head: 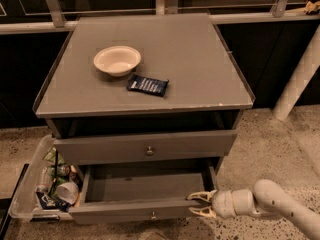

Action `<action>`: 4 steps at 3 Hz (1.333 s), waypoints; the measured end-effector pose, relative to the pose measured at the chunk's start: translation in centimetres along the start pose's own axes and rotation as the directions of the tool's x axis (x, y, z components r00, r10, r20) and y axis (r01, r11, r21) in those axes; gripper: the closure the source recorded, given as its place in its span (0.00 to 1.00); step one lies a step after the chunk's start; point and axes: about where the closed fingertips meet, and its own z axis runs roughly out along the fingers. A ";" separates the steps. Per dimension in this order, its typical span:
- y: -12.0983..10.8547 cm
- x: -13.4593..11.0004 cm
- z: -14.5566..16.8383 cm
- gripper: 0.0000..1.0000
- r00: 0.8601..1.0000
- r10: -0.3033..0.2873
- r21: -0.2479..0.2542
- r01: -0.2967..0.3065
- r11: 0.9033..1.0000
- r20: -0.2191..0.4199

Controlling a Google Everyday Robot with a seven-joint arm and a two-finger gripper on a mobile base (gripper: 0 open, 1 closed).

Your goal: Open middle drawer

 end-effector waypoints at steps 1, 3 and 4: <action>-0.2 -0.5 -0.3 1.00 1.000 0.000 0.000 0.000 1.000 0.000; 1.4 -1.5 -0.8 0.83 0.999 -0.052 0.015 0.052 0.999 -0.002; 1.4 -1.5 -0.8 0.58 0.999 -0.052 0.015 0.052 0.999 -0.002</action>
Offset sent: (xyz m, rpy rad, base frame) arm -0.3653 -0.0823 -0.0430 0.0758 0.0413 -0.0818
